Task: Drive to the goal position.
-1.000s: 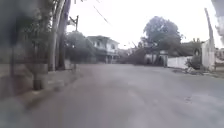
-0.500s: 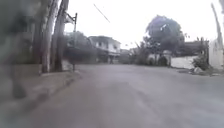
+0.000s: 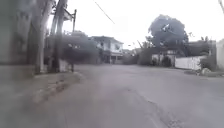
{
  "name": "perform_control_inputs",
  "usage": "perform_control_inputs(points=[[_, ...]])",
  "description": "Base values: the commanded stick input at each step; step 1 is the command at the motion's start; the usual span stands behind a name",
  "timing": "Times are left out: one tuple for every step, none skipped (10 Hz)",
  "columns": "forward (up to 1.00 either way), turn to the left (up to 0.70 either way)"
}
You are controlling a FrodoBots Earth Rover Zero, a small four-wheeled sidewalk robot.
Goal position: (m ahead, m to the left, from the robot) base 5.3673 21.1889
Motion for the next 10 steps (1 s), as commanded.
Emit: perform_control_inputs(points=[[1.0,0.0],[1.0,0.0],[1.0,0.0],[1.0,0.0],[1.0,0.0],[1.0,0.0],[1.0,0.0],[1.0,0.0],[1.0,0.0],[1.0,0.0]])
